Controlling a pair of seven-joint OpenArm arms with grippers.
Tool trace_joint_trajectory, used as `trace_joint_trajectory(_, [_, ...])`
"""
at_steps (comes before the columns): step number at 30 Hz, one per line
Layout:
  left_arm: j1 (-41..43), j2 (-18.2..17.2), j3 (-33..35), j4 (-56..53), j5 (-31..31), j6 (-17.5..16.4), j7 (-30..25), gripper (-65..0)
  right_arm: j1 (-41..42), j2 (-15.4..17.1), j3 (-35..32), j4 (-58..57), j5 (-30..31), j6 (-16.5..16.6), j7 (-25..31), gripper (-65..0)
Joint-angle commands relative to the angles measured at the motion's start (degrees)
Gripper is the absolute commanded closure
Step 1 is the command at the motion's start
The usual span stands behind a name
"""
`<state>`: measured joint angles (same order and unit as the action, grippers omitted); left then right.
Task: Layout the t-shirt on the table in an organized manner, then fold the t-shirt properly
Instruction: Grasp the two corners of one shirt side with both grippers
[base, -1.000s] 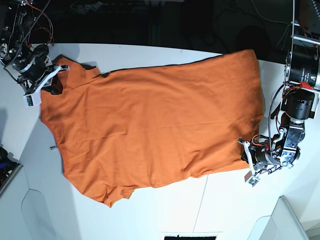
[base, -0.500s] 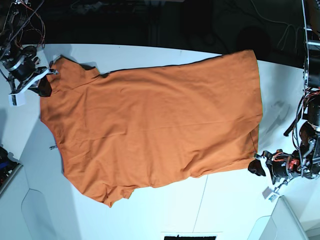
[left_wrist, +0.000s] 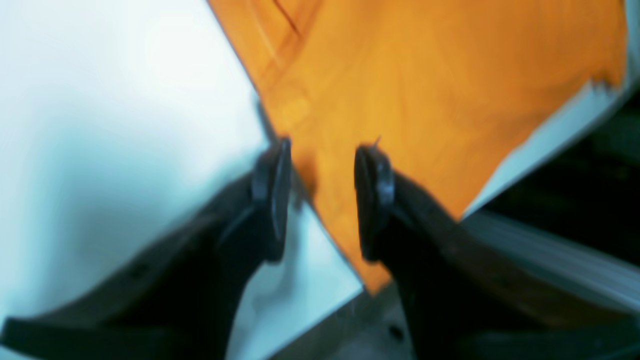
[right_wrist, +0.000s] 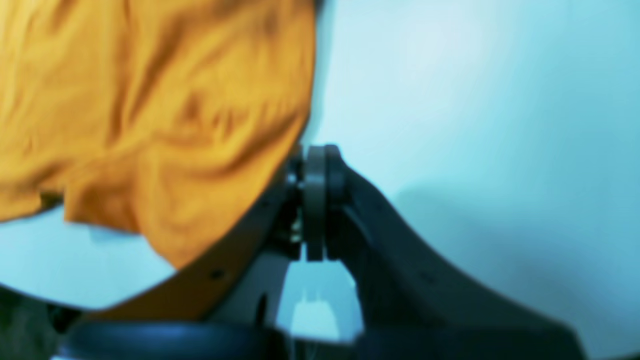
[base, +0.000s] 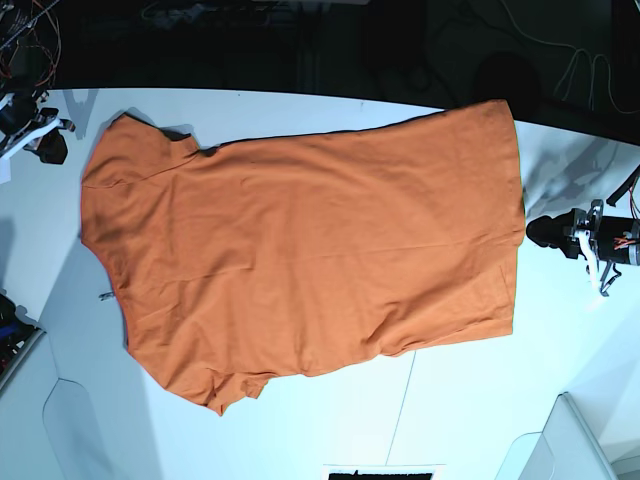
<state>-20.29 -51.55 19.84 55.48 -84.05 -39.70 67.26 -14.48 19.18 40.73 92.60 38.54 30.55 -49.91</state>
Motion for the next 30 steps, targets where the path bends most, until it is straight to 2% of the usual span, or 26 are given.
trace_joint_trajectory(1, [1.53, -1.99, -2.12, 2.14, -0.95, -0.3, 0.11, -24.3, -0.5, 1.11, 0.44, 0.81, 1.4, 0.81, 0.96, -8.1])
trace_joint_trajectory(3, [6.62, -2.62, -6.01, 5.55, -0.95, -0.3, 0.04, -24.3, -1.77, 1.11, 0.44, 0.81, 1.53, 0.81, 0.94, -21.2])
trace_joint_trajectory(5, [11.43, -2.6, -10.75, 8.13, -0.95, -0.3, -0.22, -25.1, -2.6, 1.09, 0.39, 0.79, 1.49, 0.81, 0.96, -26.7])
trace_joint_trajectory(9, [18.93, -1.86, -18.91, 9.7, -0.95, -0.3, -2.05, -35.0, -2.84, 0.94, -0.15, 0.04, 1.55, 0.81, 1.03, -27.0])
trace_joint_trajectory(15, [28.26, 0.02, -26.69, 9.73, -0.59, -0.3, -2.32, -35.9, -2.43, 0.94, -4.22, -0.46, 1.03, 0.81, 2.29, -27.0])
trace_joint_trajectory(22, [35.65, 1.2, -27.32, 14.27, -0.28, -0.3, -2.27, -35.9, 0.85, 0.68, -9.7, -5.79, -1.25, 0.79, 3.87, -27.0])
trace_joint_trajectory(30, [39.71, 7.8, -27.32, 19.45, 5.9, -0.3, -4.02, -35.9, 2.71, 0.66, -10.82, -7.3, 0.94, 0.79, 3.58, -27.0])
